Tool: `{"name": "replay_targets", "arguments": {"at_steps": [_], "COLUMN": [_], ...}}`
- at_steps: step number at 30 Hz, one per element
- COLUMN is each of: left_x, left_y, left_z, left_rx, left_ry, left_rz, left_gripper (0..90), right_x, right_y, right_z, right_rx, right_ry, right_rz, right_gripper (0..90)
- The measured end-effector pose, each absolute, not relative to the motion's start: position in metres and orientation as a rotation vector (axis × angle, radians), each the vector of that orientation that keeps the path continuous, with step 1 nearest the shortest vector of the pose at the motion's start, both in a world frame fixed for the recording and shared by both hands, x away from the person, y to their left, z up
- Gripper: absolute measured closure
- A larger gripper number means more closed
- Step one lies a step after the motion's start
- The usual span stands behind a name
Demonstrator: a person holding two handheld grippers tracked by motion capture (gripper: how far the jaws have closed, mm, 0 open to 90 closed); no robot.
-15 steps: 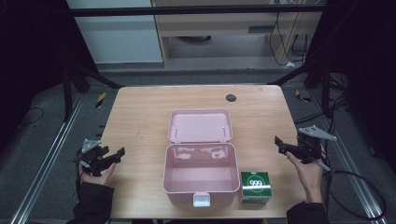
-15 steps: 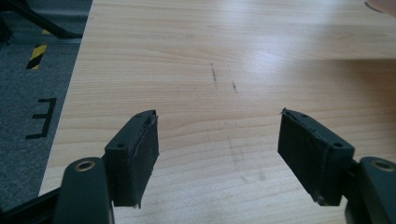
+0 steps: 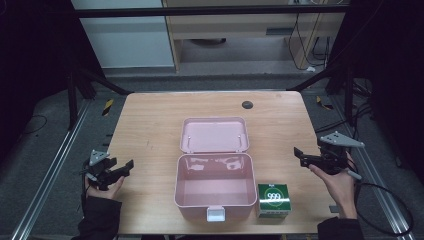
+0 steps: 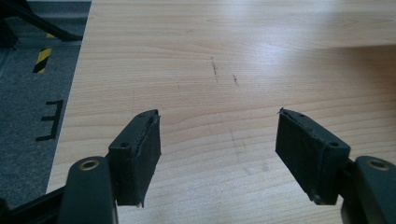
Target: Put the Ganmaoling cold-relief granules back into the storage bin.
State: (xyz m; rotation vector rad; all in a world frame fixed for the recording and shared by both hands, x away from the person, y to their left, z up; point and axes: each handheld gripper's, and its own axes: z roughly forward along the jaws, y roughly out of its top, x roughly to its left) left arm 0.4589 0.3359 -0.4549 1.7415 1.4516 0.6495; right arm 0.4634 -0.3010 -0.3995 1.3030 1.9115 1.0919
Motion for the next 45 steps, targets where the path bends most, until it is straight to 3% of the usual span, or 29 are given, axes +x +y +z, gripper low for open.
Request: {"name": "replay_targets", "arguments": {"at_steps": [27, 45], "left_x": [0.460, 0.461], "left_y": [0.329, 0.329], "left_z": [-0.458, -0.460], "left_rx": [1.810, 1.823], "left_ry": [1.439, 1.451], "left_rz": [0.660, 0.663], "left_gripper": [30.5, 30.2], "right_x": [0.453, 0.439], "right_y": [-0.272, -0.237], "right_z": [-0.352, -0.352], "right_rx": [0.910, 0.633], "right_ry": [2.366, 2.643], "right_rz": [0.996, 0.860], "right_gripper": [5.8, 3.4]}}
